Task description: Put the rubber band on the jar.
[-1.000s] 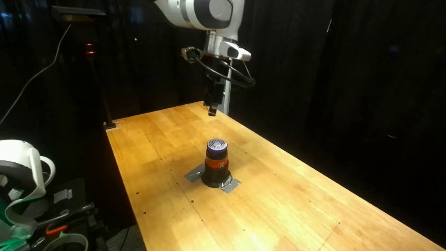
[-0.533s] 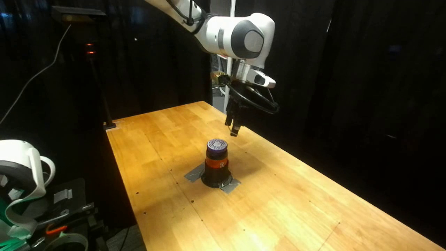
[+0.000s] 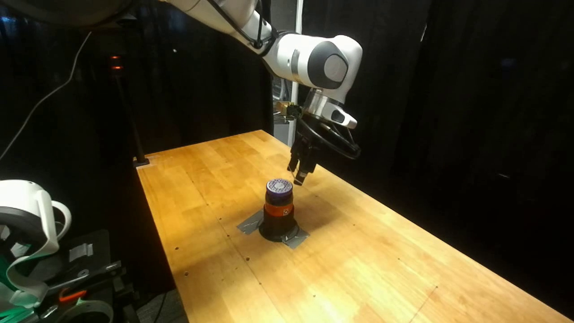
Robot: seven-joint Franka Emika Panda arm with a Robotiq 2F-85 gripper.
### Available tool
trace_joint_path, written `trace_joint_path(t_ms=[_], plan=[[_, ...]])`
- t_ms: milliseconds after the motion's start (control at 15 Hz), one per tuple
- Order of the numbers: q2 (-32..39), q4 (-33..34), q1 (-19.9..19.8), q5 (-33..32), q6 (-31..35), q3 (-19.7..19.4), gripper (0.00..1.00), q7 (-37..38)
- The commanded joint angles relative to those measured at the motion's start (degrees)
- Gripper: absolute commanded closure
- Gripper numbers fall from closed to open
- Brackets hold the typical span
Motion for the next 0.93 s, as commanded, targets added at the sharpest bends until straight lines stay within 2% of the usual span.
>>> trace_joint_path(t_ms=[0, 867], plan=[[2.11, 2.90, -0.10, 2.49, -2.31, -0.92, 0.00, -0.93], [-1.10, -3.86, -2.53, 5.57, -2.37, -1.84, 0.00, -2.69]])
